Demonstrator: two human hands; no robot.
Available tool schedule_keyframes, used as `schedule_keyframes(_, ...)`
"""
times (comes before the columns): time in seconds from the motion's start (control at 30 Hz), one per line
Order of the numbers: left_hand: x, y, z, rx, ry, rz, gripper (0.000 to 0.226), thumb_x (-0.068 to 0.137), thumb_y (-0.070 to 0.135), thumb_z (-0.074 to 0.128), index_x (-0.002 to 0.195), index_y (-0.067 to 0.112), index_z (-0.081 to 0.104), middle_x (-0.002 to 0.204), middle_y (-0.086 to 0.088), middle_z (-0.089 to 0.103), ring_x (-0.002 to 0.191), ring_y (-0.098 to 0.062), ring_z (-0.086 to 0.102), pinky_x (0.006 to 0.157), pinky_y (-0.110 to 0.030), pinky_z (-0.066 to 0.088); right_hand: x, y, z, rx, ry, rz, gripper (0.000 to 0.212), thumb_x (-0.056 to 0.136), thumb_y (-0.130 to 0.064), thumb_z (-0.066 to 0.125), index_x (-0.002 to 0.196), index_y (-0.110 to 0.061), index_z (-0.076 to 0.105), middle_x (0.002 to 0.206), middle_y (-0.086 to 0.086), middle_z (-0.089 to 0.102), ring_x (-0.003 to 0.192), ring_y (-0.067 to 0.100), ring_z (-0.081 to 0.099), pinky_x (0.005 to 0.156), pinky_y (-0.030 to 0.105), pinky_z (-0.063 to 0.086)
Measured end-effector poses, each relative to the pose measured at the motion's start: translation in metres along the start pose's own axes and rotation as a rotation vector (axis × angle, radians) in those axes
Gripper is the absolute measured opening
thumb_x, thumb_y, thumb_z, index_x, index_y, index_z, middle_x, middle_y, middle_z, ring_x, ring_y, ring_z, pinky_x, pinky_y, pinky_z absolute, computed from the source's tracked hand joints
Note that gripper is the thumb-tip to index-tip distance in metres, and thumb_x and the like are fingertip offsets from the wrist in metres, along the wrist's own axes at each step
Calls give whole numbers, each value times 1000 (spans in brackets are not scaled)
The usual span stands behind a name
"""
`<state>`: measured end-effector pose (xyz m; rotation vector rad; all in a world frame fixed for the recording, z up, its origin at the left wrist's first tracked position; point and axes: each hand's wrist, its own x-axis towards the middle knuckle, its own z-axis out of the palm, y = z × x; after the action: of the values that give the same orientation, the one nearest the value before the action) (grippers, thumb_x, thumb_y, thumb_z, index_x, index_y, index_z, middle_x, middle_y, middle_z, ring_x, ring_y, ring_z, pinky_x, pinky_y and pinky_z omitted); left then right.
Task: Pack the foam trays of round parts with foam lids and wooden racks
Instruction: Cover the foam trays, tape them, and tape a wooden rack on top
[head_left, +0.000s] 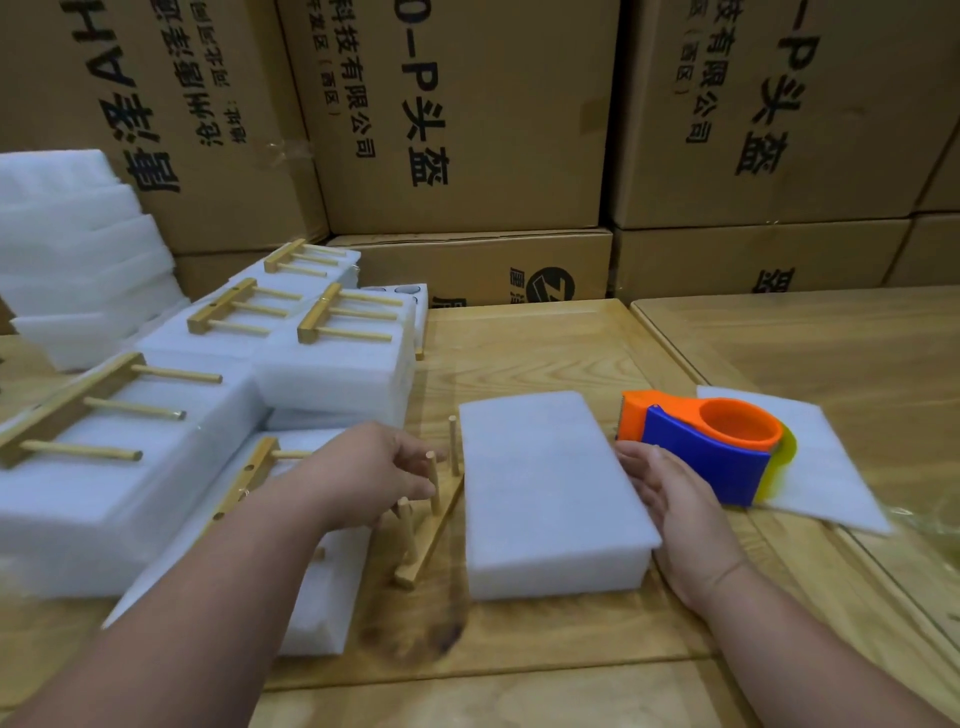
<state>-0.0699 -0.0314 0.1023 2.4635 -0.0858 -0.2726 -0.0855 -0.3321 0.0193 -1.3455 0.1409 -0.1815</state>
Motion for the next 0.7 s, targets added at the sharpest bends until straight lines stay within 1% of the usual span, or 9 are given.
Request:
schedule_keyframes(0.1,1,7,0,94,37,27,15,91,28,74,81,39,76,81,17,74,72,-8,70,52,-17,48,0,0,0,-19,5,5,33,108,-30,41,113,-16,71,105,-3,79,98,7,73,79,25,53)
schedule_keyframes(0.17,1,10,-5,144,83,58,12,96,28,69,86,34,72,81,13,73,74,-6,69,66,-23,53,0,0,1,-15,7,10,33,109,-29,41,114,-15,71,105,-2,79,99,9,73,79,25,53)
schedule_keyframes(0.27,-3,20,-18,173,191,103,14,101,25,58,91,33,63,92,13,71,86,-9,66,81,-33,54,1,1,1,-9,16,14,33,109,-28,41,114,-14,71,104,-2,79,98,9,73,78,24,53)
schedule_keyframes(0.4,-11,55,-26,176,286,183,23,107,28,42,113,43,59,101,18,65,89,-8,61,72,-28,50,2,1,2,-21,27,10,33,109,-26,40,110,-16,72,102,-2,79,97,9,74,78,26,53)
schedule_keyframes(0.47,-11,76,-22,201,259,245,37,108,31,38,135,53,52,119,21,63,99,-13,62,73,-25,50,2,1,2,-33,20,11,33,109,-26,40,109,-16,72,102,-2,79,97,9,74,76,24,54)
schedule_keyframes(0.53,-6,95,-13,260,207,309,46,109,28,37,145,57,41,139,14,58,110,-20,64,86,-33,56,2,0,2,-45,16,10,34,109,-27,40,110,-17,72,102,-3,79,97,9,74,75,22,55)
schedule_keyframes(0.57,-3,104,-6,311,183,328,51,109,24,38,146,59,38,138,9,59,104,-21,66,86,-37,58,2,0,1,-43,14,8,34,109,-27,40,110,-16,72,103,-3,79,97,9,74,74,22,55)
schedule_keyframes(0.63,6,118,12,447,133,344,66,105,12,44,147,62,32,125,4,62,78,-16,63,72,-40,60,1,0,1,-24,17,9,34,109,-25,40,111,-14,72,103,0,79,98,12,74,73,21,56)
schedule_keyframes(0.7,16,130,32,574,76,380,83,97,1,52,150,60,27,117,8,62,69,-11,50,59,-34,50,1,0,0,-14,27,11,33,109,-24,41,110,-13,72,101,2,79,97,15,74,70,21,57)
